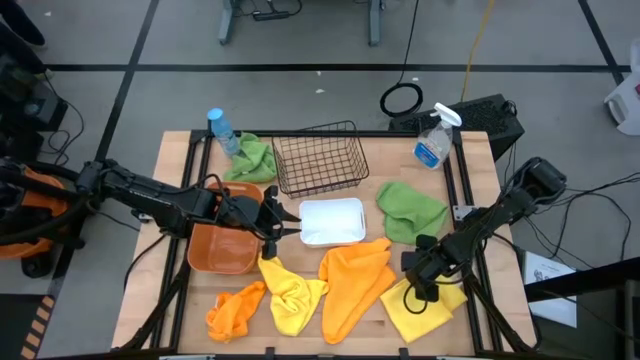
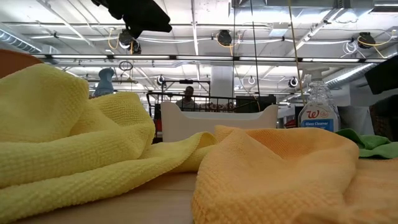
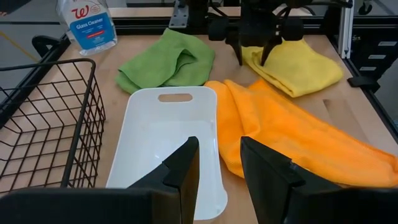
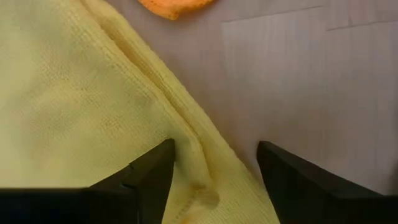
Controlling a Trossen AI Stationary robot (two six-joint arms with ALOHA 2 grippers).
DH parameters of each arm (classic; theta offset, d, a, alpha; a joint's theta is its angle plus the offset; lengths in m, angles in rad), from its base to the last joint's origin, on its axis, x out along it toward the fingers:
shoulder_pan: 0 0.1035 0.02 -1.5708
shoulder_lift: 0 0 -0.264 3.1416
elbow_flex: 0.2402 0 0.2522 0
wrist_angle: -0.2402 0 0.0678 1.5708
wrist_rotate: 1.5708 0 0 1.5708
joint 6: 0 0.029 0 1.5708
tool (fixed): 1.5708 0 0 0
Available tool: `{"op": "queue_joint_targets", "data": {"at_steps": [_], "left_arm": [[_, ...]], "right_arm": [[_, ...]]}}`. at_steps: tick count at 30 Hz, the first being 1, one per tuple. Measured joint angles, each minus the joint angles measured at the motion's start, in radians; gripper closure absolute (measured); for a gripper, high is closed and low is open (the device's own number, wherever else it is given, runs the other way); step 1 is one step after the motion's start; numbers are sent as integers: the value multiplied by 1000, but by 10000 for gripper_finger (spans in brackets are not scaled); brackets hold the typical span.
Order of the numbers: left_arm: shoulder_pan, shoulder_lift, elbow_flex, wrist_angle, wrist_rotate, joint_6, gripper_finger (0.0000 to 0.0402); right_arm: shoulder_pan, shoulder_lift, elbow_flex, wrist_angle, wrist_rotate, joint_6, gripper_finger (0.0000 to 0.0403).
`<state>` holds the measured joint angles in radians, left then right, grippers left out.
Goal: Sort microfiber towel by color & place in baskets
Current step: Put the right yellow towel into the black wire basket
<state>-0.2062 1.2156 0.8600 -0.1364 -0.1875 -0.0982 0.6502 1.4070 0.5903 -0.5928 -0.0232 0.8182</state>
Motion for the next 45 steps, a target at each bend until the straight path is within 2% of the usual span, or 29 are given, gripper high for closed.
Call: {"op": "queue_joint_targets", "data": {"at_steps": [5,11,16,20,29,33,40,45], "left_arm": [[0,0,0,0,-1,1,278],[1,0,0,0,-5,1,278],[1,0,0,1,-8,1,278],[1,3,0,8,-8,0,278],[1,85,0,149,-3,10,278],[1,121,0,220,-2,35,278],[1,131,0,251,1,36,278],[-1,133,0,310,64,62,278]], "right_arm": [[-1,0,-3,2,-2,5,255],[-1,0,24,17,-137,-3,387],[1,-36,100,17,-141,-15,388],[0,-69,157,1,-78,-19,399],[5,-116,317,-90,122,-80,400],[9,-117,402,-127,268,-165,401],[45,-118,543,-176,643,-431,402],[62,-118,592,-120,954,-679,402]]}}
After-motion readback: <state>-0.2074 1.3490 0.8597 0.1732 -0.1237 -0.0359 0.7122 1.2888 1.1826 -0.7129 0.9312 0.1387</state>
